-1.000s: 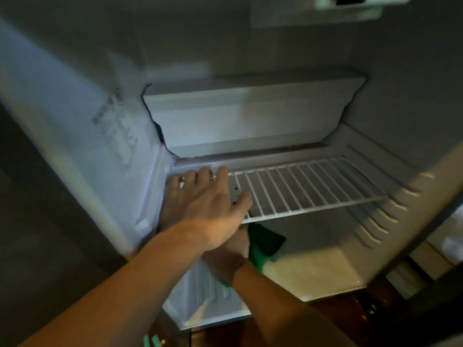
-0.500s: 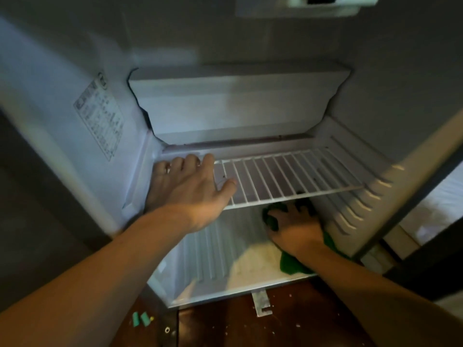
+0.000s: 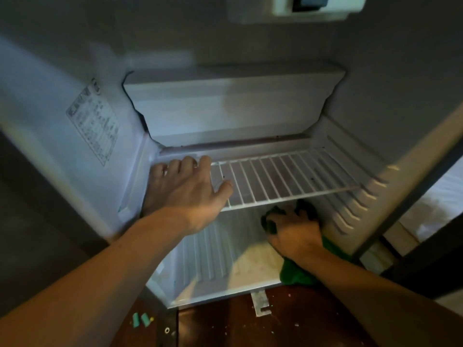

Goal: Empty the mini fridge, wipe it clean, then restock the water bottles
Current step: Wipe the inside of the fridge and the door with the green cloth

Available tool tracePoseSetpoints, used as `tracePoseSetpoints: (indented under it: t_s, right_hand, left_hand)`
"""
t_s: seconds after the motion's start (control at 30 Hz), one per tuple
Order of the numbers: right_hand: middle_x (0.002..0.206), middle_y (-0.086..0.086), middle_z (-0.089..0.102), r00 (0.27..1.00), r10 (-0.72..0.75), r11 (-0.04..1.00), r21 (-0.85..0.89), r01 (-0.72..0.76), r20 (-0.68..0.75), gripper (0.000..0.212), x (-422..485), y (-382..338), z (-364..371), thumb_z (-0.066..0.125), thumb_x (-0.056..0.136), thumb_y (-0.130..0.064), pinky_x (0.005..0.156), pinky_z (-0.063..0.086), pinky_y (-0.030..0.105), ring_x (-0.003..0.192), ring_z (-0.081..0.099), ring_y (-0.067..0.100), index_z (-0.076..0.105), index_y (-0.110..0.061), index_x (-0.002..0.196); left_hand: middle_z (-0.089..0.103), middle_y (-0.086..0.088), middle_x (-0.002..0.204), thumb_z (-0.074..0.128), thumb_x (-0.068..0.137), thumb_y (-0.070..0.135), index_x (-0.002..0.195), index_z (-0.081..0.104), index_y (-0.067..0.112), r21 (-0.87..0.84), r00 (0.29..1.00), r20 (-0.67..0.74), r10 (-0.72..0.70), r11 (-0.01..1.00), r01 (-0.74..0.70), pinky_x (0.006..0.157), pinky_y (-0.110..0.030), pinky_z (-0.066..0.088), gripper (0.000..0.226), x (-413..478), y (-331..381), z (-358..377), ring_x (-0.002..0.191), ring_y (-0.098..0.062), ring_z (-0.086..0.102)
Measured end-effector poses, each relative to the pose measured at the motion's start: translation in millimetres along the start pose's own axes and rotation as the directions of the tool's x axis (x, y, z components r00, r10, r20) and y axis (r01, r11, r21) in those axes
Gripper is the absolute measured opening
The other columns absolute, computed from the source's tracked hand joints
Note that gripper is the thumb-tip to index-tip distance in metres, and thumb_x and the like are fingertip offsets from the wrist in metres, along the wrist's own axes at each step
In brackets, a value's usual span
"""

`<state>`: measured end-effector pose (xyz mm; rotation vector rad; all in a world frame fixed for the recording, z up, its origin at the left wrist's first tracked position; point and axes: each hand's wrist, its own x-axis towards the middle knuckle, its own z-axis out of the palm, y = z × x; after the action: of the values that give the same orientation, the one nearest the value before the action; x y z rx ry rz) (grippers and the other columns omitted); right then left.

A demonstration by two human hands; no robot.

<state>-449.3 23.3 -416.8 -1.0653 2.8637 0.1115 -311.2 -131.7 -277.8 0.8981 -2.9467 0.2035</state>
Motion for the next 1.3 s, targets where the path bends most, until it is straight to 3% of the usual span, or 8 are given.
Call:
tracePoseSetpoints:
  t_s: [0.1,0.2,0.37,0.63,0.83,0.97,1.17,1.3]
  right_hand:
    - [0.142,0.010,0.041,0.993,0.068,0.998,-0.005,-0.068,0.098,0.044,15.4,-14.6,-3.6,0.047,0.090,-0.047,0.100,0.038,0.047,0.125,0.041,0.036,0.049,-0.029,0.130]
    - [0.138,0.007,0.045,0.995,-0.086,0.996,-0.019,0.087,0.042,0.048,-23.0,-17.1,-8.7,0.047,0.086,-0.052,0.100,0.036,0.045,0.123,0.043,0.033,0.049,-0.035,0.131]
    - [0.140,0.006,0.036,0.965,-0.214,0.977,0.025,0.213,0.150,0.046,-87.5,-14.5,-6.8,0.044,0.090,-0.050,0.105,0.030,0.053,0.127,0.035,0.034,0.041,-0.036,0.134]
    - [0.114,0.011,0.060,0.993,-0.111,0.993,0.026,0.112,-0.037,0.034,-19.5,-34.0,10.2,0.052,0.081,-0.041,0.095,0.039,0.057,0.105,0.057,0.041,0.064,-0.030,0.110]
    - [0.147,0.006,0.039,0.997,0.005,0.997,0.074,-0.011,0.079,0.042,47.2,-51.4,5.8,0.041,0.093,-0.045,0.108,0.029,0.053,0.136,0.031,0.039,0.051,-0.031,0.131]
    - [0.135,0.007,0.050,0.996,-0.084,0.996,0.013,0.084,-0.021,0.050,-13.5,-28.6,0.9,0.034,0.087,-0.050,0.101,0.037,0.047,0.126,0.042,0.041,0.053,-0.033,0.130]
    - [0.140,0.007,0.036,0.970,-0.170,0.985,0.005,0.172,0.172,0.047,-100.4,-2.0,-6.1,0.042,0.092,-0.050,0.106,0.030,0.052,0.128,0.035,0.034,0.038,-0.038,0.137]
    - [0.127,0.008,0.049,0.933,-0.354,0.934,0.065,0.351,0.055,0.044,-95.3,-44.4,-2.7,0.050,0.083,-0.050,0.097,0.037,0.050,0.115,0.047,0.037,0.053,-0.037,0.125]
  left_hand:
    - [0.050,-0.008,0.130,0.019,0.088,0.065,0.129,0.038,0.025,-0.010,1.000,-0.006,0.001,1.000,-0.001,0.095,-0.044,0.030,0.060,1.7,-0.2,0.7,0.122,-0.028,0.043]
    - [0.051,-0.009,0.130,0.018,0.087,0.065,0.129,0.038,0.025,-0.015,1.000,-0.008,0.013,1.000,-0.013,0.094,-0.044,0.031,0.061,1.3,1.9,-0.1,0.121,-0.029,0.045]
    - [0.052,-0.011,0.132,0.017,0.086,0.067,0.130,0.039,0.024,0.005,1.000,-0.008,-0.004,1.000,0.004,0.095,-0.043,0.033,0.066,-0.9,1.2,-2.4,0.123,-0.030,0.046]
    - [0.052,-0.009,0.129,0.015,0.085,0.067,0.125,0.040,0.023,0.002,1.000,-0.009,0.005,1.000,-0.005,0.094,-0.043,0.032,0.063,0.9,-0.4,0.1,0.120,-0.030,0.045]
    - [0.051,-0.009,0.130,0.022,0.088,0.066,0.126,0.040,0.024,-0.024,0.999,-0.030,0.012,1.000,-0.013,0.095,-0.045,0.030,0.059,3.5,-0.7,4.0,0.122,-0.030,0.044]
    - [0.052,-0.009,0.130,0.024,0.088,0.065,0.128,0.040,0.024,-0.035,0.999,-0.041,0.015,0.999,-0.017,0.095,-0.044,0.031,0.059,2.6,-0.1,2.7,0.122,-0.030,0.045]
    - [0.053,-0.011,0.131,0.013,0.081,0.067,0.129,0.040,0.023,0.019,1.000,-0.012,-0.018,1.000,0.018,0.095,-0.043,0.035,0.071,1.2,1.2,-1.0,0.121,-0.030,0.047]
    - [0.052,-0.011,0.129,0.013,0.083,0.067,0.130,0.039,0.023,0.038,1.000,-0.002,-0.017,0.999,0.017,0.094,-0.044,0.034,0.069,1.1,1.8,1.0,0.119,-0.031,0.047]
